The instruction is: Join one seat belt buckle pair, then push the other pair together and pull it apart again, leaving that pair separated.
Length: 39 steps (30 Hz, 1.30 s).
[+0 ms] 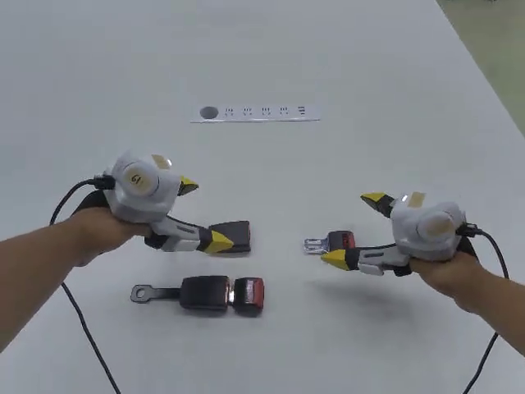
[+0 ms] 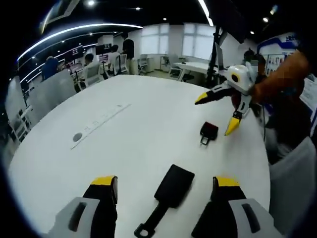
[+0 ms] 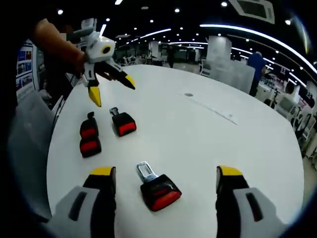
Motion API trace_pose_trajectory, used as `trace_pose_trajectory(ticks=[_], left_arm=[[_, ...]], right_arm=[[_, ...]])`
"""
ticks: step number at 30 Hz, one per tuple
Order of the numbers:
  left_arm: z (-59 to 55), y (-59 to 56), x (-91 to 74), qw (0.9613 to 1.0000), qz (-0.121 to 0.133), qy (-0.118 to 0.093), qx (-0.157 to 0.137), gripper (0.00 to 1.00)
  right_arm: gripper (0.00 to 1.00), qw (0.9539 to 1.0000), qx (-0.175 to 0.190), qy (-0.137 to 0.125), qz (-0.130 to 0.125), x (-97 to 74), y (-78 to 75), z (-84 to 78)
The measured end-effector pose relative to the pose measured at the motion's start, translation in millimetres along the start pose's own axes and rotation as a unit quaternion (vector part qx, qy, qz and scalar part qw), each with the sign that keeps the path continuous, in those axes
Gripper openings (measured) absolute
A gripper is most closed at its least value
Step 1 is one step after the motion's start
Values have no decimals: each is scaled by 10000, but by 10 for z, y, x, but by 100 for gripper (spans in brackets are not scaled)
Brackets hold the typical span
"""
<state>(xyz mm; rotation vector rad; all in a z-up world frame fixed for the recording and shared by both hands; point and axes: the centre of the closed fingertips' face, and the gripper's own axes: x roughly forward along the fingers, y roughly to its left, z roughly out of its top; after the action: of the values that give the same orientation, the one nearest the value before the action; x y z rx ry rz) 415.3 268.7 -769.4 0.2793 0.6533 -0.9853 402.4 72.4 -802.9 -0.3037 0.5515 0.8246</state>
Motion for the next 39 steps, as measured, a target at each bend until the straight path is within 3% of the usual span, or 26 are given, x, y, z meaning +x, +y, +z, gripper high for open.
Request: trace_pose_trajectory(ticks=[1, 3, 7, 10, 12, 17, 23, 30, 39], left_arm=[[17, 2, -66, 9999, 101, -133, -34, 85], [12, -21, -183, 9991, 213, -247, -263, 88], [-23, -53, -406, 9972, 454, -438, -392, 89], [-21, -72, -584, 9927, 638, -738, -706, 91], [-55, -91, -717, 9899, 787, -889, -778, 93], [-217, -251, -969, 9876, 871, -969, -875, 96], [-309, -421, -1176, 9866, 890, -1108, -803, 100], [-476, -517, -1341, 9873, 850, -1120, -737, 100], [-665, -537, -1512, 9878, 846, -1105, -699, 100]], right_arm=[[87, 9998, 76, -86, -134, -21, 20, 32], [90, 9991, 191, -177, -325, -58, 51, 87], [94, 9970, 385, -375, -564, -124, 142, 183], [96, 9918, 786, -756, -671, -184, 237, 319], [97, 9918, 625, -767, -809, -240, 303, 336], [97, 9910, 650, -821, -838, -331, 560, 345], [98, 9909, 573, -859, -860, -430, 807, 333], [100, 9901, 533, -926, -908, -559, 995, 350], [100, 9900, 479, -870, -999, -709, 1104, 273]])
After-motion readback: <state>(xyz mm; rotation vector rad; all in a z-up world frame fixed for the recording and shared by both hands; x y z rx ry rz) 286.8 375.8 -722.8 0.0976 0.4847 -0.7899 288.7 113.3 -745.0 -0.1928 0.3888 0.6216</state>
